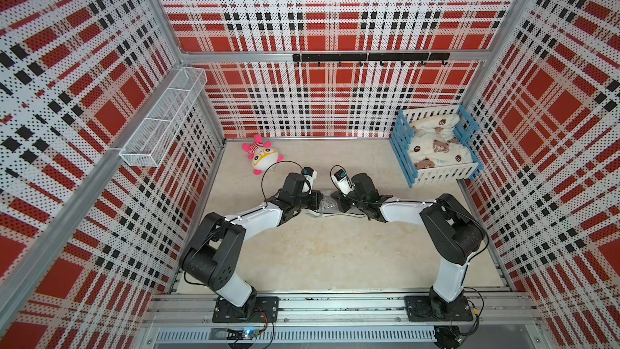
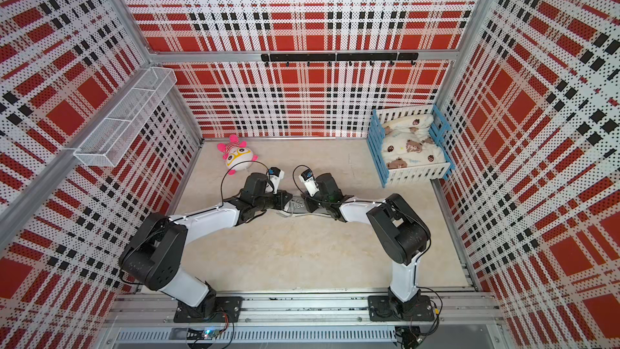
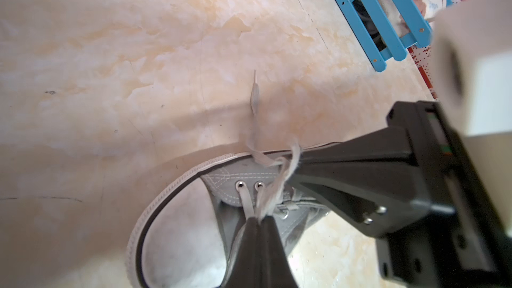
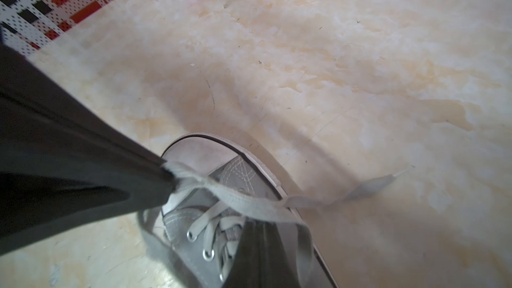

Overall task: Tie the shoes
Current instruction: Cross the shoelace with the shoelace.

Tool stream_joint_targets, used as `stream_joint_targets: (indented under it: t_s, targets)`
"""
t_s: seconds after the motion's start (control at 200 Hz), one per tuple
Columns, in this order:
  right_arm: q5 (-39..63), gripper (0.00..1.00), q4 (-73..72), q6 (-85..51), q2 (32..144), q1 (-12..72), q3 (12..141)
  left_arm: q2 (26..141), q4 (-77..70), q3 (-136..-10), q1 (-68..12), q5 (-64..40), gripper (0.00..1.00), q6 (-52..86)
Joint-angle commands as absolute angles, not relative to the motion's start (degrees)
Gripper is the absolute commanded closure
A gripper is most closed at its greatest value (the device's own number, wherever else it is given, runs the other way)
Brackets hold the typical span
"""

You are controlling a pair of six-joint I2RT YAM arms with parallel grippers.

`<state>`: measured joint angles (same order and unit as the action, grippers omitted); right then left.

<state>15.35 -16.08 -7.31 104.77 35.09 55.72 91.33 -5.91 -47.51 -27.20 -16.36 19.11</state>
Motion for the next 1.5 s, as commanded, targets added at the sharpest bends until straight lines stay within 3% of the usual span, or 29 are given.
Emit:
stream_joint_targets:
  t_s: [0.0, 0.601, 0.711, 0.802, 0.937, 1.137, 1.493]
  targets:
    - [22.26, 1.00, -16.42, -11.18, 99.96, 33.91, 53.92, 90.58, -7.99, -47.09, -28.19, -15.95, 1.00, 19.18]
    - [46.69, 1.00, -8.24, -19.38, 89.67, 26.69, 48.71, 95.88, -11.62, -47.99, -31.38, -16.05, 1.00, 20.92]
    - [45.26, 1.00, -7.25, -20.34, 86.87, 24.58, 47.30, 95.98, -11.84, -48.01, -31.55, -16.25, 1.00, 20.91]
    - [35.86, 1.00, -3.85, -19.67, 85.14, 22.63, 47.05, 95.85, -12.05, -47.73, -31.60, -16.12, 1.00, 20.92]
    - [23.51, 0.81, 0.03, -21.10, 86.04, 19.53, 47.89, 95.91, -12.17, -47.57, -31.60, -16.13, 1.00, 20.91]
    - [27.88, 0.56, -1.70, -23.33, 89.29, 16.49, 46.61, 95.80, -12.27, -47.38, -31.75, -15.53, 1.00, 20.90]
    - [38.81, 0.57, -7.50, -26.82, 87.85, 19.64, 39.11, 95.74, -11.37, -48.15, -29.94, -15.11, 1.00, 20.92]
